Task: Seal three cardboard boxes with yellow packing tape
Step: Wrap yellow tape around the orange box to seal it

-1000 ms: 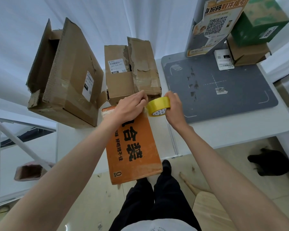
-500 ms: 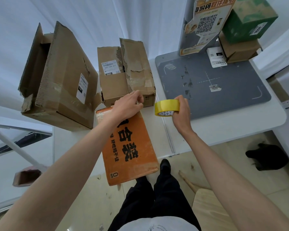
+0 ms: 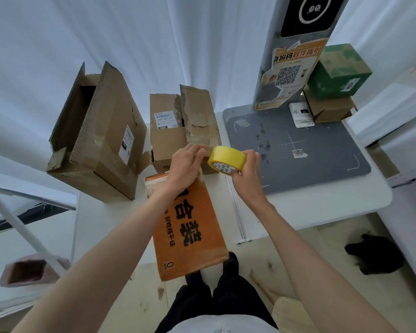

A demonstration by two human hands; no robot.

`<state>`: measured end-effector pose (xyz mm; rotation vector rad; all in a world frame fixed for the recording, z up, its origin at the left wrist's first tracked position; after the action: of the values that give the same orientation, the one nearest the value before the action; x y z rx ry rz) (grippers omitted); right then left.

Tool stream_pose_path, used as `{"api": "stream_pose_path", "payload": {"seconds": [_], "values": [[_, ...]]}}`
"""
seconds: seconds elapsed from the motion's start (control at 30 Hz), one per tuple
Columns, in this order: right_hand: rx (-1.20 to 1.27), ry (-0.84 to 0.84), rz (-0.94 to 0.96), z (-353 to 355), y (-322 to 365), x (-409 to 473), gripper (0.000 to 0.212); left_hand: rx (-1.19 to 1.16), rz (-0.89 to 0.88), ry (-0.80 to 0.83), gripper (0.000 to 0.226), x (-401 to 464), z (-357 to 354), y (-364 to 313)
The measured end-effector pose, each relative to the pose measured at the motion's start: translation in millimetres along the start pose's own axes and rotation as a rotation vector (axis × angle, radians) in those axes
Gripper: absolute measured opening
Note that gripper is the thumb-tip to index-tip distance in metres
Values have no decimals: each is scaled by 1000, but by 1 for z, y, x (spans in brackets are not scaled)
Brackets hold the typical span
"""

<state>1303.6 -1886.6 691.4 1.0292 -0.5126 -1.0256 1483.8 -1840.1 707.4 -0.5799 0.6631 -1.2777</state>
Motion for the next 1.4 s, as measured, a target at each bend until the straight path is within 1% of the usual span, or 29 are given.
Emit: {"api": "stream_pose_path", "payload": {"seconds": [0.03,0.13,0.17,0.3,0.43,0.57,0.67,0.7,0.8,0.87,0.9,0.97,1.03,1.23,1.4], "values": [[-4,5,-11,0,3,0,38,-93,18,-59,35,-3,8,-2],[-24,32,-4,-4,17,-2,39,-232,79,-50,32,-11,16,-15],[-23,41,9,-6,23,-2,40,-260,83,-63,30,-14,19,-20],[-37,50,34,-9,41,-6,42,-323,122,-206,15,-22,40,-34],[-8,113,34,-8,49,-9,40,-388,192,-241,7,-22,51,-34],[25,242,17,-6,57,-8,27,-293,175,-224,1,-19,60,-40],[142,368,-16,-9,54,-11,28,-133,57,-190,12,-15,58,-59],[181,375,-31,-10,51,-11,29,-70,9,-179,15,-15,56,-66],[224,288,-67,0,42,-8,19,21,-133,-120,17,-17,50,-87],[209,249,-61,9,36,-3,18,20,-217,-52,16,-22,43,-97],[201,246,-45,12,35,-2,18,-15,-225,-33,15,-24,41,-99],[215,255,-15,14,35,-3,17,-92,-207,-30,11,-23,44,-98],[245,261,11,10,37,-6,17,-110,-166,-37,7,-18,50,-96],[226,207,141,4,54,-9,18,-158,88,-54,7,-1,59,-75],[184,132,171,9,50,-6,21,-162,142,-97,11,11,52,-67]]}}
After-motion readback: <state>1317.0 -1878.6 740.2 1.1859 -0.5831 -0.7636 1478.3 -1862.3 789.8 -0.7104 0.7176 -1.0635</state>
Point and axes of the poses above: each hand's wrist, its own x-axis towards the middle knuckle, its own z-axis out of the back of the hand, y = z × x, the point moved 7 cm from there along x, towards the middle knuckle, and after that the axes turned 11 degrees about y, right-handed, at the moved point
